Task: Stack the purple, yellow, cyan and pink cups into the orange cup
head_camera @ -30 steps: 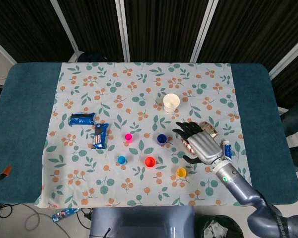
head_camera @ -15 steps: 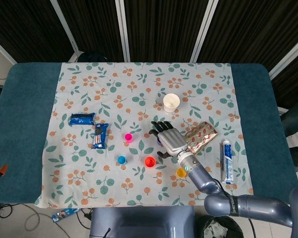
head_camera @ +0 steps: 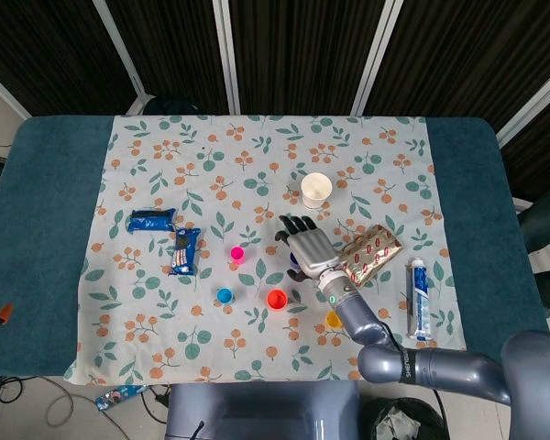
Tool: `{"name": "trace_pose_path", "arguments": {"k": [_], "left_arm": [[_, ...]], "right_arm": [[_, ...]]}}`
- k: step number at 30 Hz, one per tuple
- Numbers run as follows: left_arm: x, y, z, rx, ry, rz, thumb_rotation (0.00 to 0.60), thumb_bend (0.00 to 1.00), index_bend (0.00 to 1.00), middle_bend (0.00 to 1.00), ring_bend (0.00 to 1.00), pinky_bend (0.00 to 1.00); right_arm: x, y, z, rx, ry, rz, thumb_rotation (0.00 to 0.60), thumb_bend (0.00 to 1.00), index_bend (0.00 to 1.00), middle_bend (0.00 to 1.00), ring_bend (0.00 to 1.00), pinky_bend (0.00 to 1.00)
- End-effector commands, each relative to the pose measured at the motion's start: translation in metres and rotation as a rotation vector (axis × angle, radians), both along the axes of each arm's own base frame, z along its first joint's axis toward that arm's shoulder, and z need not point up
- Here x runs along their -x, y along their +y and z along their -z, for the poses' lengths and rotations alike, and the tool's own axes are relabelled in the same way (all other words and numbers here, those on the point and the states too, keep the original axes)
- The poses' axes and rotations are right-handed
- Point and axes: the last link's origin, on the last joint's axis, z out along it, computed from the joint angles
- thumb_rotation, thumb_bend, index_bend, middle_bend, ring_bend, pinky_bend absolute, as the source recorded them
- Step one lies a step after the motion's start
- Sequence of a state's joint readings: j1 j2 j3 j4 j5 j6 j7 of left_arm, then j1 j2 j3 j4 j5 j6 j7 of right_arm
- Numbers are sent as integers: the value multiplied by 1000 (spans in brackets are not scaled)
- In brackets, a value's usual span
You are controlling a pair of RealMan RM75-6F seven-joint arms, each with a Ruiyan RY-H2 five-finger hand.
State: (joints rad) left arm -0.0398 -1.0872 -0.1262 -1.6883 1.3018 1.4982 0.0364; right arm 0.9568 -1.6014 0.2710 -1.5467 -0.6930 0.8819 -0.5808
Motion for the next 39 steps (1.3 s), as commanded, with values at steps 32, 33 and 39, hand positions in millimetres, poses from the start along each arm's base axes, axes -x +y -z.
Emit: {"name": "trace_pose_path", "arguments": {"k": [32,33,39], "left_arm": [[-1,1,3,17,7,-20,600,179,0,0,0,0],[-2,1,4,18,7,-21,600,179,0,0,0,0],[-2,1,4,19,7,-21,600,179,0,0,0,0]], "right_arm": [[27,-12,6,15,70,37,600,357,391,0,40,97],[27,-12,6,16,70,37,600,357,395,0,40,98],[26,-13,6,17,68,35,600,356,428,0,43,110]]}}
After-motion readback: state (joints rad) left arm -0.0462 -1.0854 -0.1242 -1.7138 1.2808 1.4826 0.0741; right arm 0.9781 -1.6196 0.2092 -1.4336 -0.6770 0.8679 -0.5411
